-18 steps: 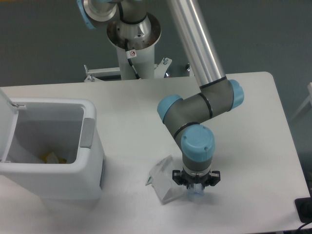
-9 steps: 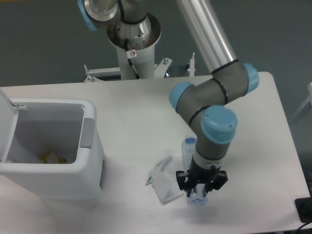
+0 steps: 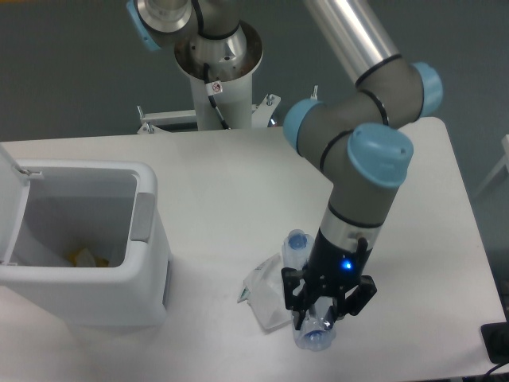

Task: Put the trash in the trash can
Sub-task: 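Carry the bottle over the open trash bin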

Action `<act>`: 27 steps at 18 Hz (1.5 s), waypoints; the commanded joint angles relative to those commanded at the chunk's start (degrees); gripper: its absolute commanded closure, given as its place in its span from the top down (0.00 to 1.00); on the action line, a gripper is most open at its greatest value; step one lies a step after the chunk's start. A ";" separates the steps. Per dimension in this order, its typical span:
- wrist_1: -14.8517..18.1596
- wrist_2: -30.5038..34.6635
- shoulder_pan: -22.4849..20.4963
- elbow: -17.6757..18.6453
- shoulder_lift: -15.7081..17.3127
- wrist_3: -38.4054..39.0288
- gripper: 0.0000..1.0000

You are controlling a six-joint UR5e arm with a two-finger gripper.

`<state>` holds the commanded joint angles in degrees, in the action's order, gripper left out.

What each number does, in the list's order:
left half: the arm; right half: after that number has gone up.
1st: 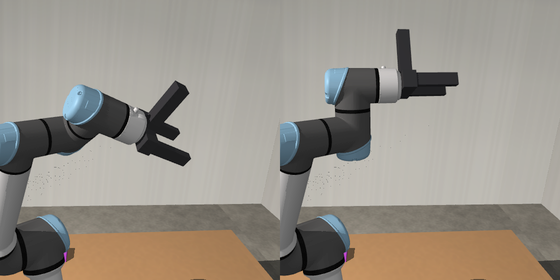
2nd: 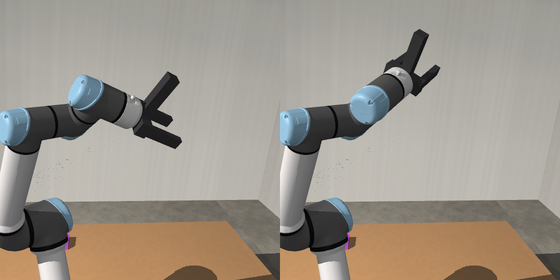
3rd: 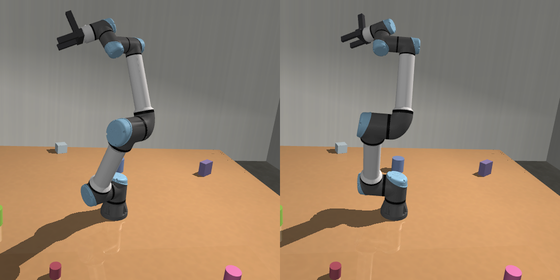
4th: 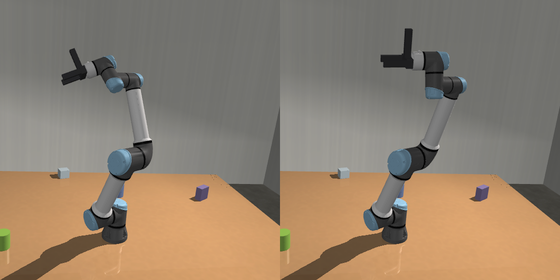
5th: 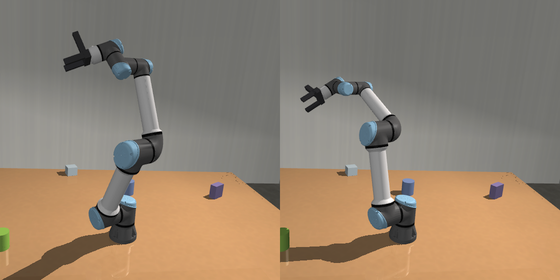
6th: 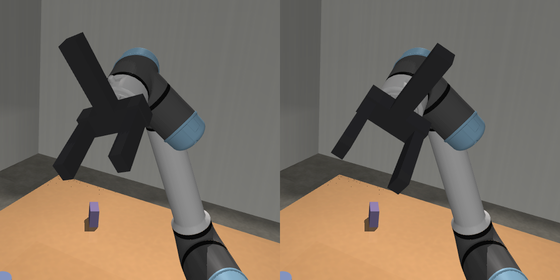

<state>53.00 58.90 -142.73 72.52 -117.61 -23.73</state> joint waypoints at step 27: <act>-4.48 -28.76 12.91 -3.08 7.57 0.00 0.52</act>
<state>48.52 30.15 -129.82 69.43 -110.04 -23.73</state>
